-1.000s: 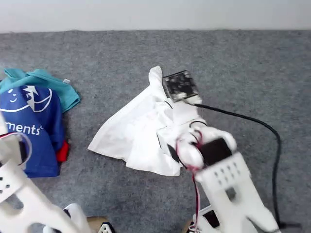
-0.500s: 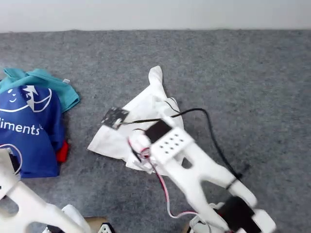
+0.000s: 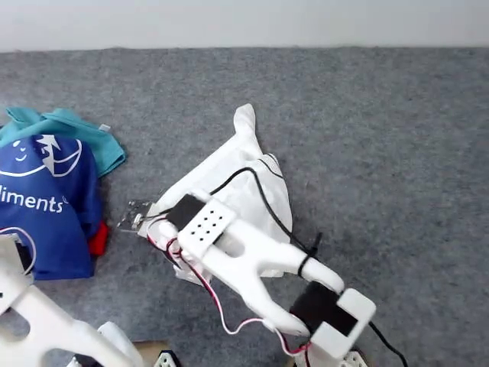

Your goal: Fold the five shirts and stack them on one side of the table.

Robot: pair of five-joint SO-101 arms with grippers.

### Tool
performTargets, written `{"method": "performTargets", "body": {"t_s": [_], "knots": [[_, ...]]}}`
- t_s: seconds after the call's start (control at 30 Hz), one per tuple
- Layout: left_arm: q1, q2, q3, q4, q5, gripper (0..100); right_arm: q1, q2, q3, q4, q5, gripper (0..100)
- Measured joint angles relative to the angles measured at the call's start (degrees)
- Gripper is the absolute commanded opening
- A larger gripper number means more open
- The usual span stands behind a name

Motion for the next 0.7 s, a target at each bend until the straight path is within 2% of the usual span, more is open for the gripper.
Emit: {"method": "performTargets", "body": {"t_s": [0.33,0.5,0.7], "knots": [[0.0,0.0,0.0,0.0,0.0,8,0.0,5.98,0.0,-9.23,0.7,18.8],[0.0,0.0,0.0,0.0,0.0,8,3.08,9.05,0.0,-11.43,5.1,18.6],[0.0,0.0,0.0,0.0,0.0,8,5.8,12.04,-1.58,-11.96,8.09,2.7]]}}
